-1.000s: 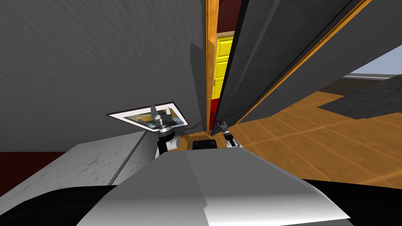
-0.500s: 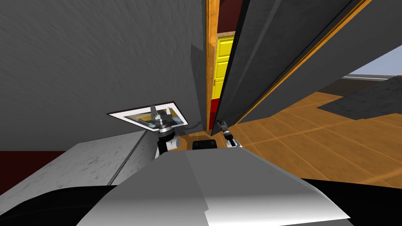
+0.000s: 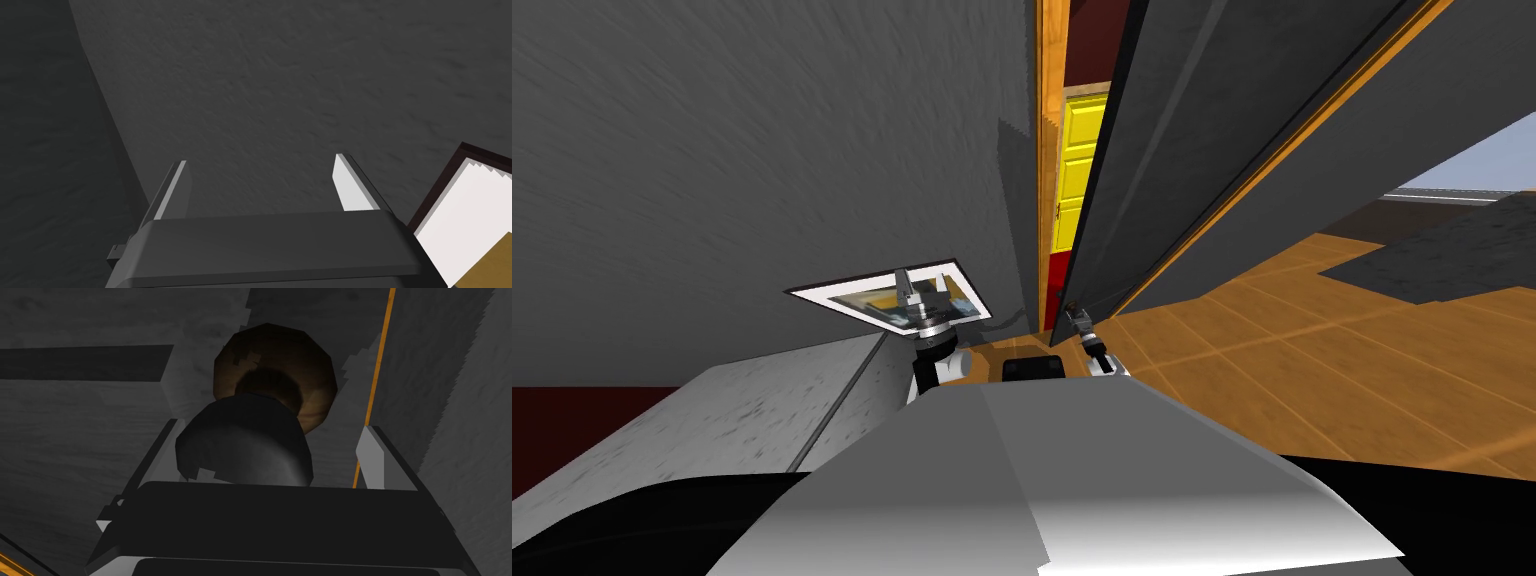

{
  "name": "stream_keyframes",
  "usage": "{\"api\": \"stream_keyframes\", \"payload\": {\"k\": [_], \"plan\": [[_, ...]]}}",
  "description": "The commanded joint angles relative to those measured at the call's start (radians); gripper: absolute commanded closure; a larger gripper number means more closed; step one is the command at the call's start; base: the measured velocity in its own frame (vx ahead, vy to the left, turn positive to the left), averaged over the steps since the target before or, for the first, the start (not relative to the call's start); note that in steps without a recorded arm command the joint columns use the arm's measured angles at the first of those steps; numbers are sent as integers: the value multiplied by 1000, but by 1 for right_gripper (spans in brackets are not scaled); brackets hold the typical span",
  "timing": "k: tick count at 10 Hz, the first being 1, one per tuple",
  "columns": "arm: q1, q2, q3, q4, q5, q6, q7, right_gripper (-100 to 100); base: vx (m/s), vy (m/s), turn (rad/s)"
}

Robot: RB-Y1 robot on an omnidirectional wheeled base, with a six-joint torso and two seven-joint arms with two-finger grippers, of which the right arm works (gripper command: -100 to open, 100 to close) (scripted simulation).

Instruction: Pull the door open

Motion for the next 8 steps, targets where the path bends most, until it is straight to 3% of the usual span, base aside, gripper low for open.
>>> {"api": "stream_keyframes", "payload": {"k": [1, 2, 8], "plan": [[1, 29, 29, 31, 10, -21, 6, 100, 3, -12, 13], [7, -2, 6, -9, -12, 3, -35, 100, -20, -57, 63], [0, -11, 20, 2, -61, 2, -163, 100, -53, -37, 100]]}}
